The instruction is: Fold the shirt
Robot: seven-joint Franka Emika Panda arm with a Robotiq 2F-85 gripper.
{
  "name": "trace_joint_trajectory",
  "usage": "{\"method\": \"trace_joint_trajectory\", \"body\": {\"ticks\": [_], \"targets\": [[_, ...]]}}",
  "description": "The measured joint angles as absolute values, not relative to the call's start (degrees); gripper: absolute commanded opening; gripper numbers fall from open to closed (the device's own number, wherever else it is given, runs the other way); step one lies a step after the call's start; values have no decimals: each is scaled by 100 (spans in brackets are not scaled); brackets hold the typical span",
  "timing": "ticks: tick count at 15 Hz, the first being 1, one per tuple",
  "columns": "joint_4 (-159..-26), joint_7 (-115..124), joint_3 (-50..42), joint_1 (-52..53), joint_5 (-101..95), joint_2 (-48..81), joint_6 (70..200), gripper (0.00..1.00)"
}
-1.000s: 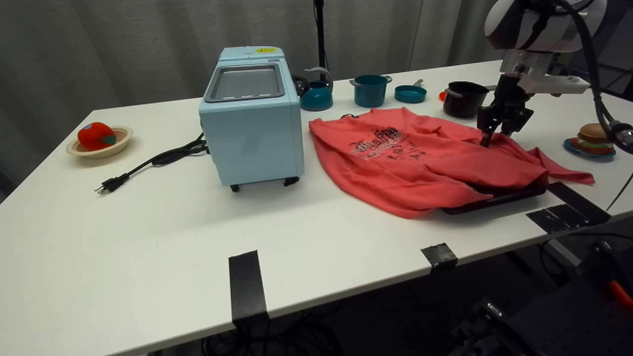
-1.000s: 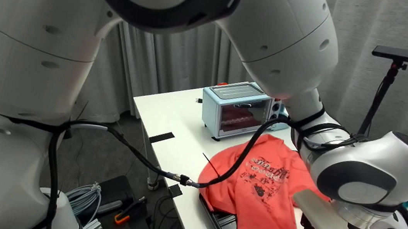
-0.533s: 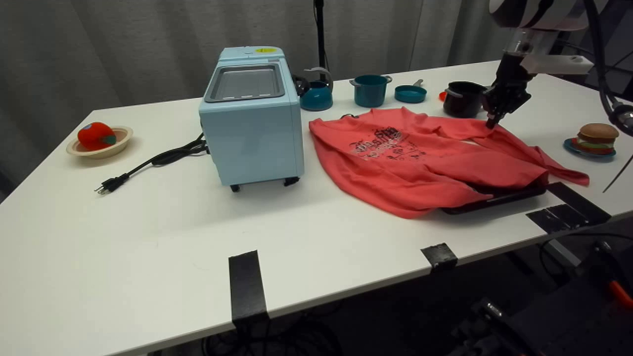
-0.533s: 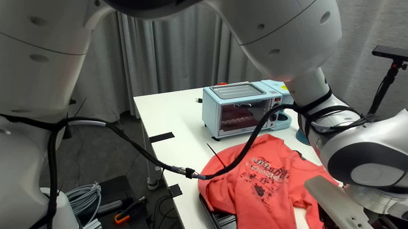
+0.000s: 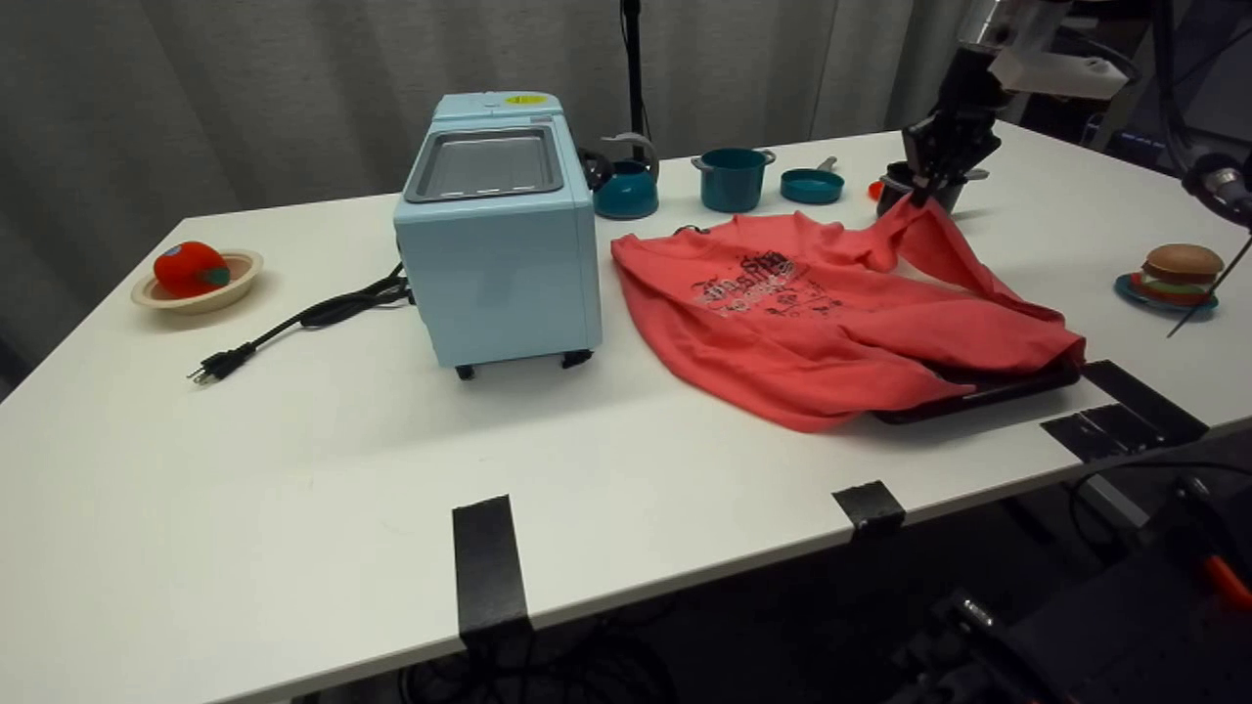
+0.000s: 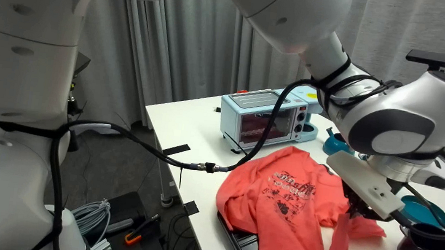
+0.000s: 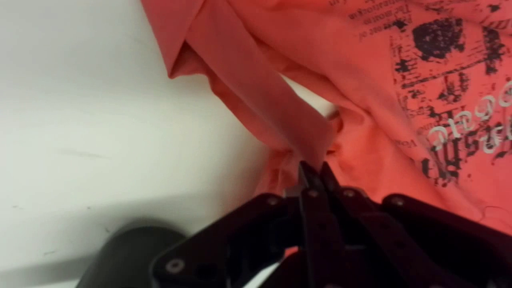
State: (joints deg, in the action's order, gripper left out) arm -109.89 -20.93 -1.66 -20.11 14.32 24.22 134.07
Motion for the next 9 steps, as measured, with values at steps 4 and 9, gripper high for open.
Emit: {"method": "trace_joint_trajectory", "body": {"ticks": [4,9], "targets": [[-10999,-2228,186,-1775,1736,2300,13578,1],[-11150,-2615,573,-1433,1810,2239,14359,1]]}}
